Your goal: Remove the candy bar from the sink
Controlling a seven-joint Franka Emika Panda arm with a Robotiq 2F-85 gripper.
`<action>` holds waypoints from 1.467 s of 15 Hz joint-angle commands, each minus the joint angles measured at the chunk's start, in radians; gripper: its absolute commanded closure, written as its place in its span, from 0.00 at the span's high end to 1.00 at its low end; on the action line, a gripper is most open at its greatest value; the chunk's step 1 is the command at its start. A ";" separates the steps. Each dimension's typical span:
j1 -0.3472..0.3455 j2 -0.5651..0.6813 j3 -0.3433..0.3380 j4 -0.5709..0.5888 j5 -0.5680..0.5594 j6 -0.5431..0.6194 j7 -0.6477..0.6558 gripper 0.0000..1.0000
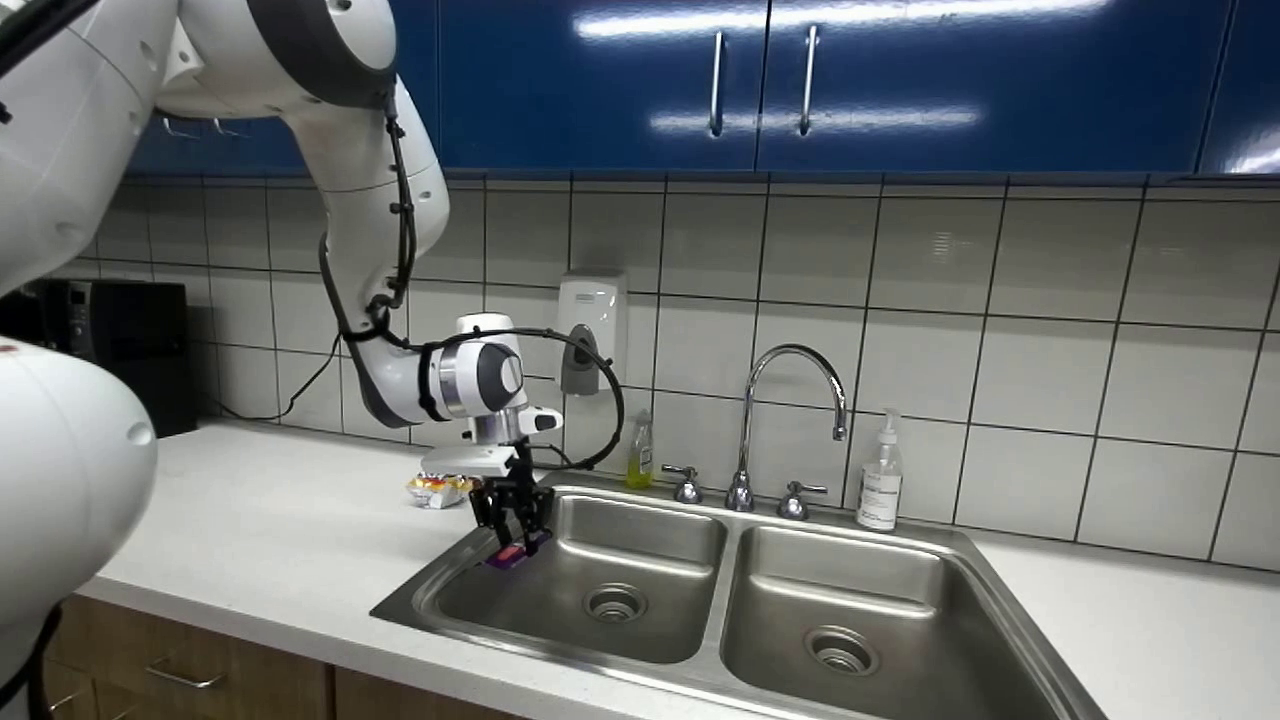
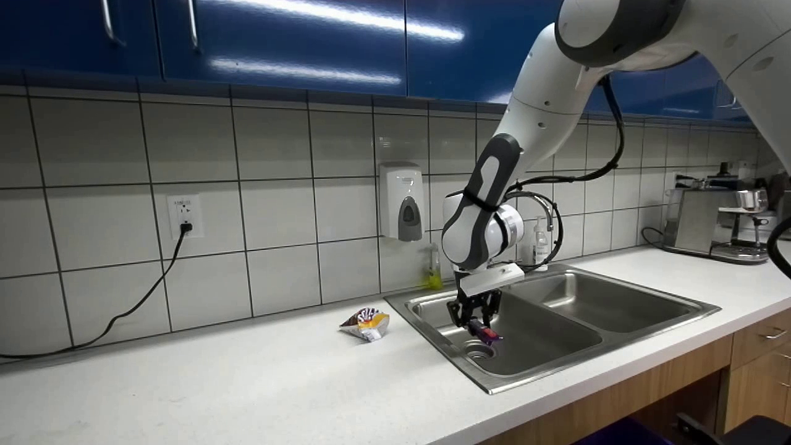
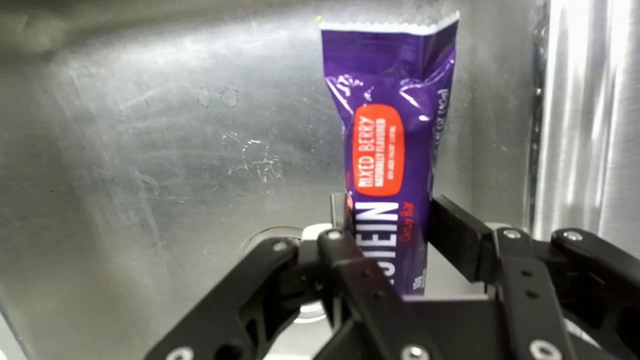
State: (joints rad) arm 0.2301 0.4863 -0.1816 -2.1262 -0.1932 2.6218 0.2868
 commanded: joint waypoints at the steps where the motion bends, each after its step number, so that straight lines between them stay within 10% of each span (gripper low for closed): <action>1: -0.013 -0.114 0.042 -0.101 -0.047 0.004 -0.047 0.19; 22: -0.023 -0.125 0.338 -0.169 -0.010 0.113 -0.377 0.19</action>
State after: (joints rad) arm 0.2311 0.3548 0.1198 -2.2882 -0.2330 2.7116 -0.0247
